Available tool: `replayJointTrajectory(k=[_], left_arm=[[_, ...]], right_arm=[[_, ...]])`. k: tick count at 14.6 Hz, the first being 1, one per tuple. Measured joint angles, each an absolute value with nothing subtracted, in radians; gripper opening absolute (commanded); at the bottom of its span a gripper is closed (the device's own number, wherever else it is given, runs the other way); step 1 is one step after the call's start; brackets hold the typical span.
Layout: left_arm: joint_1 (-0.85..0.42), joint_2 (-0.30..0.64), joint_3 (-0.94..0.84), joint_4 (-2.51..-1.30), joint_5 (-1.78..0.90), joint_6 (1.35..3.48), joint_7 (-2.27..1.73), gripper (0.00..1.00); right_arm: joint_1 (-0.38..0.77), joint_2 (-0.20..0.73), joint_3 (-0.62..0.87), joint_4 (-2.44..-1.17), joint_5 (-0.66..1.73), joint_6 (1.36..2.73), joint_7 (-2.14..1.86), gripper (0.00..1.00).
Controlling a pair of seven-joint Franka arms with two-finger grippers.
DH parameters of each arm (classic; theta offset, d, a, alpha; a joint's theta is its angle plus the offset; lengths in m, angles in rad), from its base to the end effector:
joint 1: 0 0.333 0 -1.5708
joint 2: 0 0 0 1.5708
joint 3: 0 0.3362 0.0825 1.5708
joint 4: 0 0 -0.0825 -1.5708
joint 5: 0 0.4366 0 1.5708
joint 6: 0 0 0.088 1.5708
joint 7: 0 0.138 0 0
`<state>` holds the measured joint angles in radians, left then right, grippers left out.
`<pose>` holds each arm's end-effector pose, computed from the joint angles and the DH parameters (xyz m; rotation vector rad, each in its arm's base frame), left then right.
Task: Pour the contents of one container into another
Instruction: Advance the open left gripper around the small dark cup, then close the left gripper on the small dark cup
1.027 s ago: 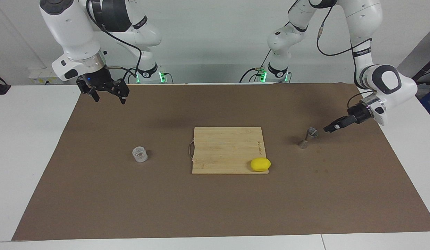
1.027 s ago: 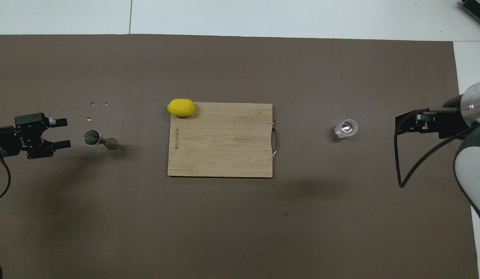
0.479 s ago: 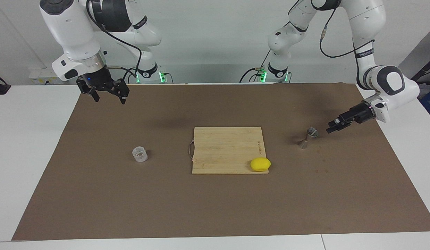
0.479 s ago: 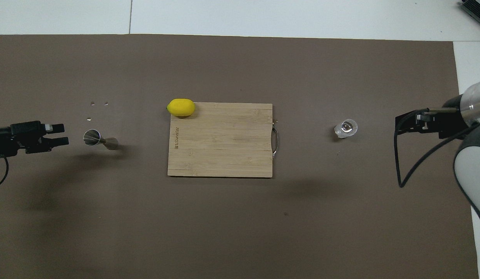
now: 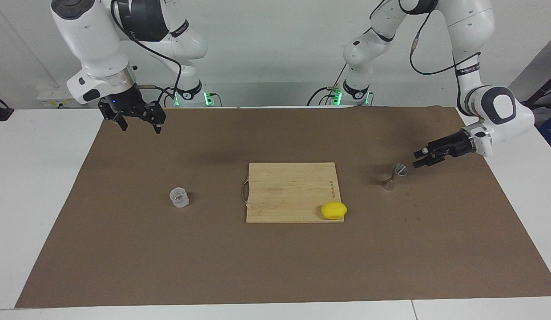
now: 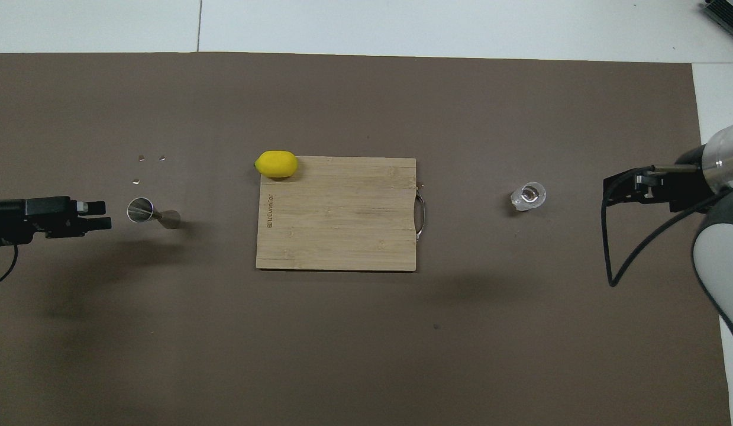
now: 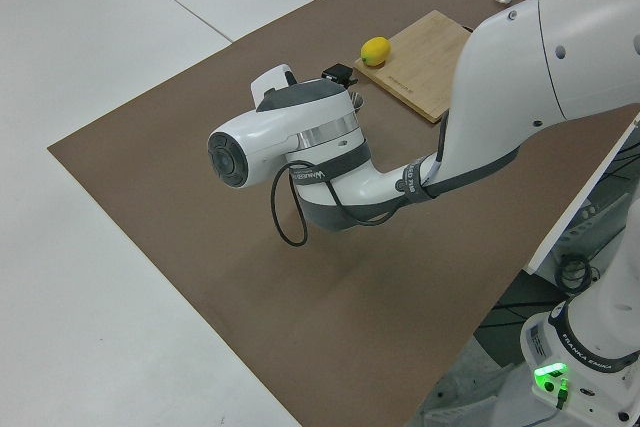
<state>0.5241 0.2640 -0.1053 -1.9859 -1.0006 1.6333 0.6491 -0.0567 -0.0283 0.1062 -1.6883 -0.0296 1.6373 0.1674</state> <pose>0.5833 0.1395 0.3138 2.0136 0.1787 0.0087 0.5995 0.0265 0.5747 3.1015 -0.1796 -0.0298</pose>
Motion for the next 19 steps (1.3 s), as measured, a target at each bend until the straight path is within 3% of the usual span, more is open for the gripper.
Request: replayJointTrajectory(k=[6, 14, 19], left_arm=[[0.479, 0.268, -0.117, -1.974, -0.990, 1.608, 0.690, 1.00], [0.481, 0.274, -0.104, -1.963, -0.989, 1.608, 1.096, 1.00], [0.508, 0.373, -0.106, -1.914, -1.003, 1.601, 1.477, 1.00]], right_arm=[[-0.057, -0.028, 0.106, -1.689, -0.030, 1.637, 0.167, 1.00], [-0.057, -0.028, 0.106, -1.690, -0.030, 1.637, 0.167, 1.00], [-0.057, -0.028, 0.106, -1.690, -0.030, 1.637, 0.167, 1.00]])
